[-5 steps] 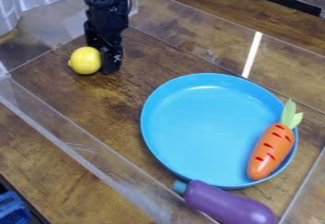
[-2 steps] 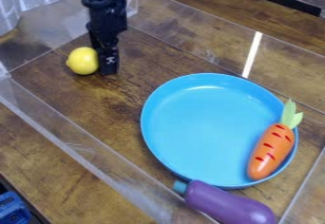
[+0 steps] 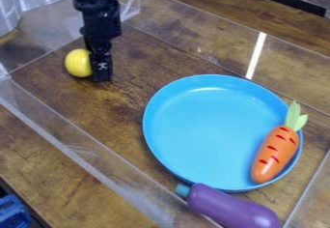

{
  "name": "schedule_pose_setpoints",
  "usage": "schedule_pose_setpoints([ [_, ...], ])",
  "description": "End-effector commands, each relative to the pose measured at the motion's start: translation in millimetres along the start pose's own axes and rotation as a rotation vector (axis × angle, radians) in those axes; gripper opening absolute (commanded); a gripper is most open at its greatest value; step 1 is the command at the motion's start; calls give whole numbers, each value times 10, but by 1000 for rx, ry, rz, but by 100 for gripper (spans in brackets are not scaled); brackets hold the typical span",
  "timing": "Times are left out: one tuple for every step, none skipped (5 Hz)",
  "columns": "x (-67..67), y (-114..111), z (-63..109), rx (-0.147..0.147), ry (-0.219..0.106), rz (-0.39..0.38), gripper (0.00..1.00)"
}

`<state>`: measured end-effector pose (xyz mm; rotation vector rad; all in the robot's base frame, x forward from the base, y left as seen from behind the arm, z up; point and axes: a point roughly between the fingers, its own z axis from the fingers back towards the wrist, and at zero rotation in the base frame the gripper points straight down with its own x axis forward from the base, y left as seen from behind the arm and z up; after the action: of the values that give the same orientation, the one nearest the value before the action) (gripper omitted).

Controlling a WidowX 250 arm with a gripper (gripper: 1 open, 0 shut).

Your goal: Remove the lemon from the blue tray and put it on the table

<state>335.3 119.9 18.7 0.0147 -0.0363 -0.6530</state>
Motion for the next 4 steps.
schedule_pose_setpoints([
  [-74, 94, 111, 15, -16, 32, 100],
  [-87, 111, 107, 7, -12, 42, 0],
  [-105, 110, 97, -5, -7, 62, 0],
  [-100, 120, 143, -17, -10, 135, 0],
])
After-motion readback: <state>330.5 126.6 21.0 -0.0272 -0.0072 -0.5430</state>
